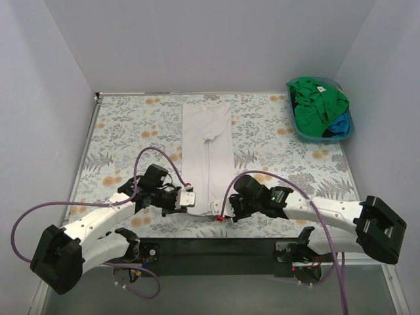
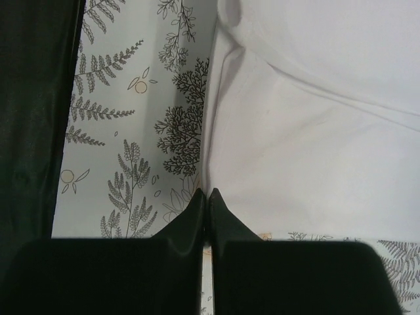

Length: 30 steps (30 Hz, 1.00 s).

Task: Fold and stack the t-shirts
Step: Fold the tshirt

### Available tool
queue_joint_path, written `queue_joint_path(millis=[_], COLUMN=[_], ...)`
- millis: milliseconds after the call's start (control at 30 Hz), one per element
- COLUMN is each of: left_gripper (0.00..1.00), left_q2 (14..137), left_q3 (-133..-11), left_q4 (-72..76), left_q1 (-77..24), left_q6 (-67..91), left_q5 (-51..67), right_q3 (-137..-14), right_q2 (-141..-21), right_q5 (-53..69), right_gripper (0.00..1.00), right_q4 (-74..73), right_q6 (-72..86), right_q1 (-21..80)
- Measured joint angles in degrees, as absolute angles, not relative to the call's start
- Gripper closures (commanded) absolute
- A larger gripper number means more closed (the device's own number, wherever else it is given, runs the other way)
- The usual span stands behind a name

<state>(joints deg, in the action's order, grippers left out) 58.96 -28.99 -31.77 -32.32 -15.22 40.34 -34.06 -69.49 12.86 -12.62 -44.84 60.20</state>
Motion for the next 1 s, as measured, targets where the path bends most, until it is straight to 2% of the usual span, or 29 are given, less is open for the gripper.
queue_joint_path(millis=[200,367,600,800,1000], left_gripper=[1.0,1.0,1.0,1.0,1.0], left_q2=[61.41,71.68,81.84,94.89,102.69], left_q3=[-36.23,-46.35,-49.78,-59.51,-66.72], left_q4=[-34.83,-34.74,-28.12,-22.39,-19.35], left_q1=[-30.83,-21.63,-17.98,-15.38,-13.23], left_q6=[-10.9,-12.32,-14.48,-15.16,-16.01], left_q5=[41.01,43.68,42.96,42.48,42.5], right_q3=[-35.46,-40.93,-52.66,-60.9,-67.77], right_q2=[-67.11,-69.67,-82.72,-94.98,-101.1], right_q5=[12.14,12.14,14.13,15.7,17.15], right_gripper=[0.99,0.99,0.99,0.99,0.99], right_q4=[-16.47,-17.08,-15.75,-14.9,-14.37], right_q6=[-45.87,-50.17,-56.71,-60.58,-62.63], right_q1=[58.78,53.12,43.2,37.21,34.02])
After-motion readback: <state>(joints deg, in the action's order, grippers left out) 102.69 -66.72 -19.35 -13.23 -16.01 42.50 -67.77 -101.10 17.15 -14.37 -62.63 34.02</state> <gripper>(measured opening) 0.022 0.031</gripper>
